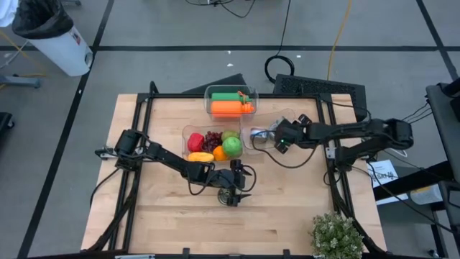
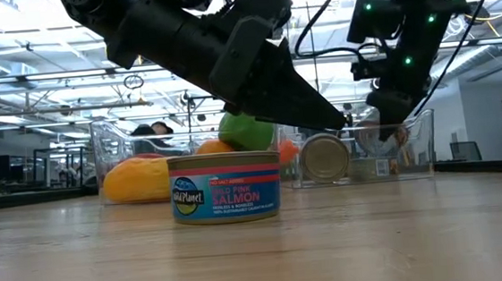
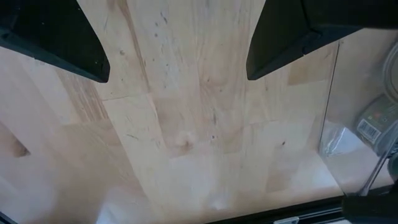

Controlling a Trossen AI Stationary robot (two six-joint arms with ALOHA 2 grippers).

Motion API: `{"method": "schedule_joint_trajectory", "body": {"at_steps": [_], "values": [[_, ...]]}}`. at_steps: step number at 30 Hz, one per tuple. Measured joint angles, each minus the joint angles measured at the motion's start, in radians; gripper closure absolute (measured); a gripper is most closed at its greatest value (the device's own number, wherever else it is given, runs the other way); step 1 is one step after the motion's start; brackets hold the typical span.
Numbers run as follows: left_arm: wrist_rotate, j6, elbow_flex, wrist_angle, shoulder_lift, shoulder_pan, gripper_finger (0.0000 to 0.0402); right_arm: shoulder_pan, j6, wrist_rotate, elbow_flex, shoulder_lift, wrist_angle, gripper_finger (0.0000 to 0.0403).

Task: Pick & Place Food Item
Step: Put the green tuna can into the bottom right transparent bin, then put the blue and pink tuna can into the bottom right transparent bin

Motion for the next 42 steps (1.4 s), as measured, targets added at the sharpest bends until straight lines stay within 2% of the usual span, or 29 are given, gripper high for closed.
{"method": "schedule_joint_trajectory", "body": {"at_steps": [2,8,13,18,21,26,31,38,42], "values": [[0.0,0.0,0.0,-0.003,0.0,0.0,0.0009,-0.007,0.0,0.001,0.0,0.008,0.012,0.0221],[0.0,0.0,0.0,-0.007,0.0,0.0,0.0009,-0.01,-0.004,-0.001,0.0,-0.003,0.038,0.0094],[0.0,0.0,0.0,-0.019,0.0,0.001,0.0009,-0.01,0.006,-0.045,0.001,-0.031,0.054,0.0044],[-0.001,0.003,0.0,-0.066,-0.006,0.008,0.0009,-0.009,0.021,-0.138,0.001,-0.081,0.088,0.0038],[-0.003,0.027,0.0,-0.167,-0.072,0.01,0.0009,-0.008,0.042,-0.223,0.001,-0.133,0.101,0.0042],[-0.018,-0.063,0.002,-0.46,-0.244,-0.015,0.0009,0.035,0.06,-0.287,0.001,-0.234,0.112,0.0048],[-0.005,-0.212,0.001,-0.731,-0.28,-0.077,0.0009,0.142,0.037,-0.283,0.001,-0.303,0.181,0.0048],[-0.001,-0.502,-0.009,-0.877,-0.204,-0.159,0.0009,0.379,-0.074,-0.263,-0.04,-0.288,0.459,0.0048],[-0.001,-0.572,-0.01,-0.911,-0.163,-0.202,0.0009,0.5,-0.107,-0.259,-0.078,-0.261,0.598,0.0048]]}}
